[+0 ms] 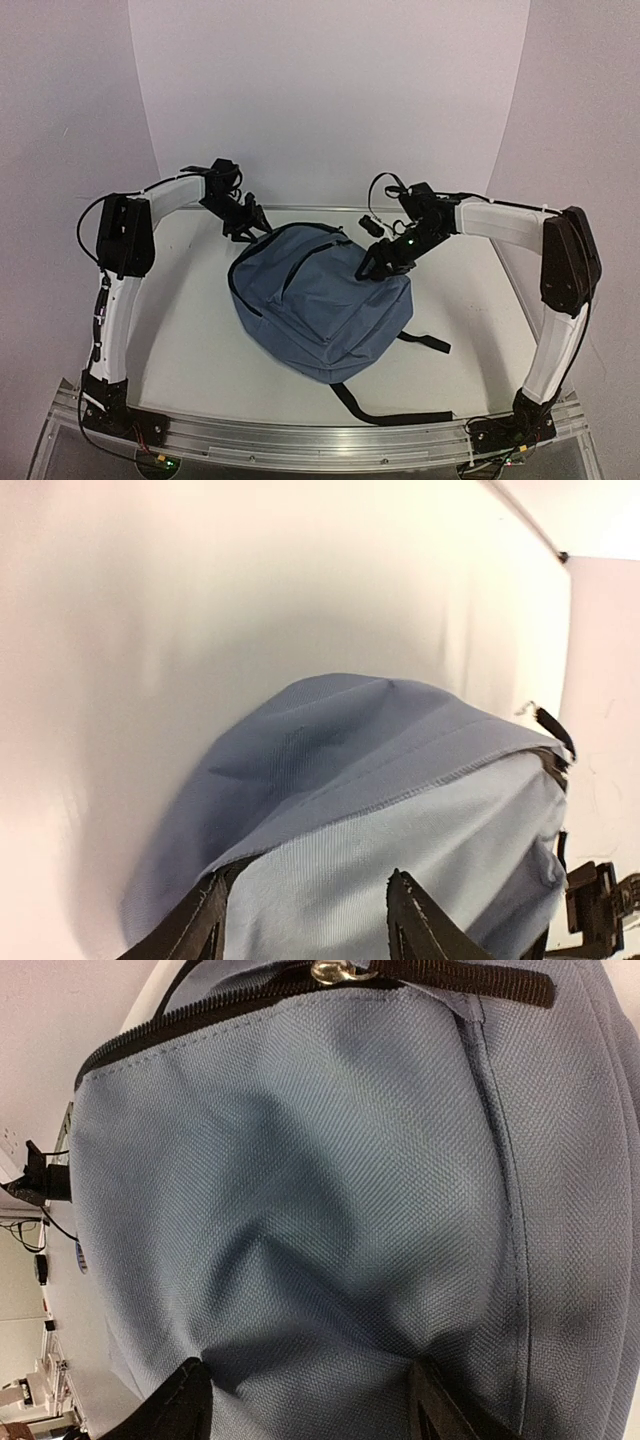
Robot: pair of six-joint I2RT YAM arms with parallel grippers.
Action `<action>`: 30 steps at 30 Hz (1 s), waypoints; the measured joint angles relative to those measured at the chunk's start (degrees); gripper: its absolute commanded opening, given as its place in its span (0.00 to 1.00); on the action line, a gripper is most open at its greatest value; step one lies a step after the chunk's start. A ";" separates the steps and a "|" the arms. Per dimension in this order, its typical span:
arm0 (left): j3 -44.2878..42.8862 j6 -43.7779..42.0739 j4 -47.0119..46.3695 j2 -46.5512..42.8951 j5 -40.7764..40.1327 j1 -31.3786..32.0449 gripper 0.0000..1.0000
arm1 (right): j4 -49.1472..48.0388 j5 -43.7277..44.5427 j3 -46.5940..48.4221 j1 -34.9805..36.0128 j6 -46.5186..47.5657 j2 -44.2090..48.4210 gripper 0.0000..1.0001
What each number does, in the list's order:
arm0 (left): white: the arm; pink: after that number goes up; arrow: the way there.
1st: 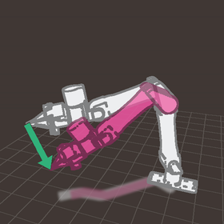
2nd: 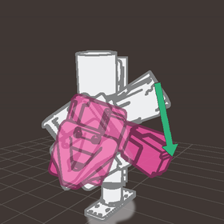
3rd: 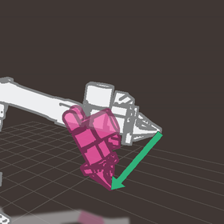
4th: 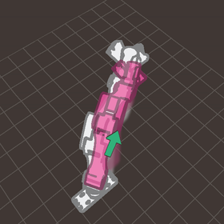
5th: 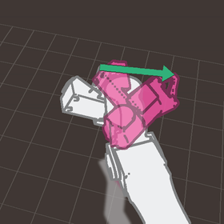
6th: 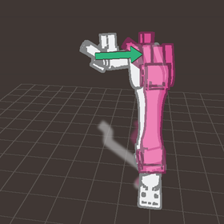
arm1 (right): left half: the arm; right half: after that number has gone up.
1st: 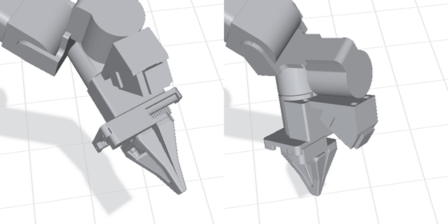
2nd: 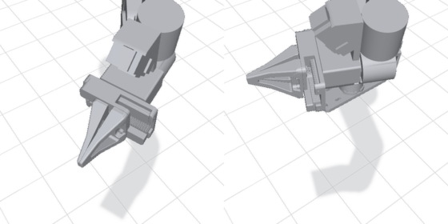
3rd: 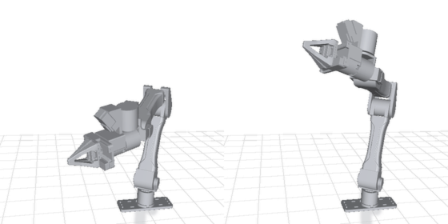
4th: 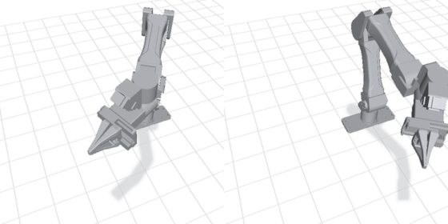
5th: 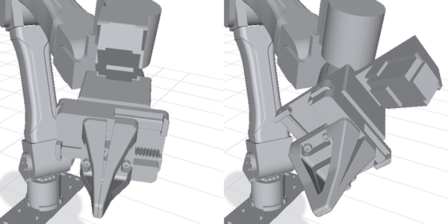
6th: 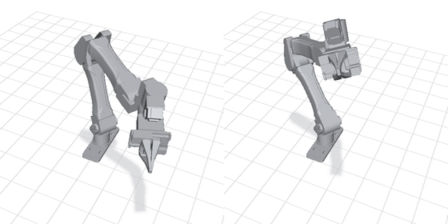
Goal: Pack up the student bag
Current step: Adjust the student bag at the center of the board.
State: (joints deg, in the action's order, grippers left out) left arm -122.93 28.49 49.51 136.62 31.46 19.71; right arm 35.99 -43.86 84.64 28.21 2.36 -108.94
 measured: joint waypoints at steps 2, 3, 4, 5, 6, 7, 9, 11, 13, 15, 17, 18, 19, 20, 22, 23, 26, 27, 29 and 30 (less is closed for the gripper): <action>1.24 -1.50 -0.61 -1.69 0.96 -0.73 0.55 | 0.77 0.13 0.80 0.12 0.24 0.50 0.62; 3.41 -2.16 -1.60 -3.33 1.46 -0.77 0.55 | 1.14 -0.04 1.27 0.11 0.20 0.81 0.60; 5.93 -2.85 -2.11 -5.42 2.11 -0.49 0.55 | 1.22 -0.27 1.92 0.15 0.12 1.19 0.59; 8.75 -3.31 -2.66 -7.83 2.75 0.02 0.55 | 1.23 -0.52 2.84 0.24 -0.16 1.49 0.58; 11.38 -3.70 -3.15 -10.26 3.46 0.73 0.55 | 1.05 -0.71 3.90 0.35 -0.51 1.73 0.57; 13.64 -4.10 -3.56 -12.69 4.02 1.70 0.56 | 0.86 -0.91 4.86 0.58 -0.77 1.85 0.55; 16.56 -4.56 -4.10 -16.79 5.19 4.15 0.57 | 0.08 -1.48 7.10 1.68 -1.99 1.89 0.51; 17.99 -4.74 -5.09 -19.78 6.20 6.90 0.56 | -0.67 -2.10 8.92 3.26 -3.05 1.87 0.45; 18.76 -4.66 -6.08 -21.55 6.84 9.49 0.56 | -1.39 -2.39 10.40 5.09 -3.77 1.79 0.40; 19.62 -4.47 -7.25 -22.20 7.43 11.44 0.55 | -2.03 -2.53 11.93 6.98 -4.47 1.18 0.37; 20.81 -4.01 -8.02 -22.22 7.49 12.48 0.54 | -2.85 -2.38 13.16 8.59 -4.88 -0.18 0.34; 21.50 -3.68 -8.09 -22.17 7.35 12.65 0.53 | -3.30 -2.15 13.48 9.29 -5.18 -1.05 0.32; 21.93 -3.33 -8.04 -22.10 7.16 12.66 0.53 | -3.66 -1.74 13.57 9.84 -5.53 -2.08 0.31; 22.19 -3.04 -8.00 -22.00 6.93 12.62 0.53 | -3.92 -1.19 13.61 10.29 -5.91 -3.24 0.31; 22.21 -2.78 -8.15 -21.71 6.39 12.60 0.53 | -4.49 0.56 13.60 10.49 -7.03 -5.87 0.29; 22.21 -2.71 -8.19 -21.57 6.21 12.60 0.53 | -5.01 1.50 13.58 10.43 -7.53 -7.14 0.28; 22.21 -2.75 -8.59 -20.75 6.08 12.77 0.53 | -7.32 3.96 13.34 10.06 -8.84 -9.78 0.25; 22.16 -2.91 -8.62 -20.21 6.13 12.97 0.53 | -8.21 4.85 13.33 10.05 -9.06 -10.08 0.24; 22.12 -3.03 -8.60 -19.24 6.15 13.36 0.52 | -9.07 7.52 13.06 9.81 -9.71 -10.13 0.22; 22.06 -3.09 -8.58 -18.62 6.14 13.56 0.51 | -9.30 8.64 12.76 9.75 -10.10 -10.13 0.22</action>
State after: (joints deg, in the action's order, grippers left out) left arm -100.88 25.40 40.93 118.00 37.59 33.27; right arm 26.69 -35.22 97.40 37.96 -7.74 -119.07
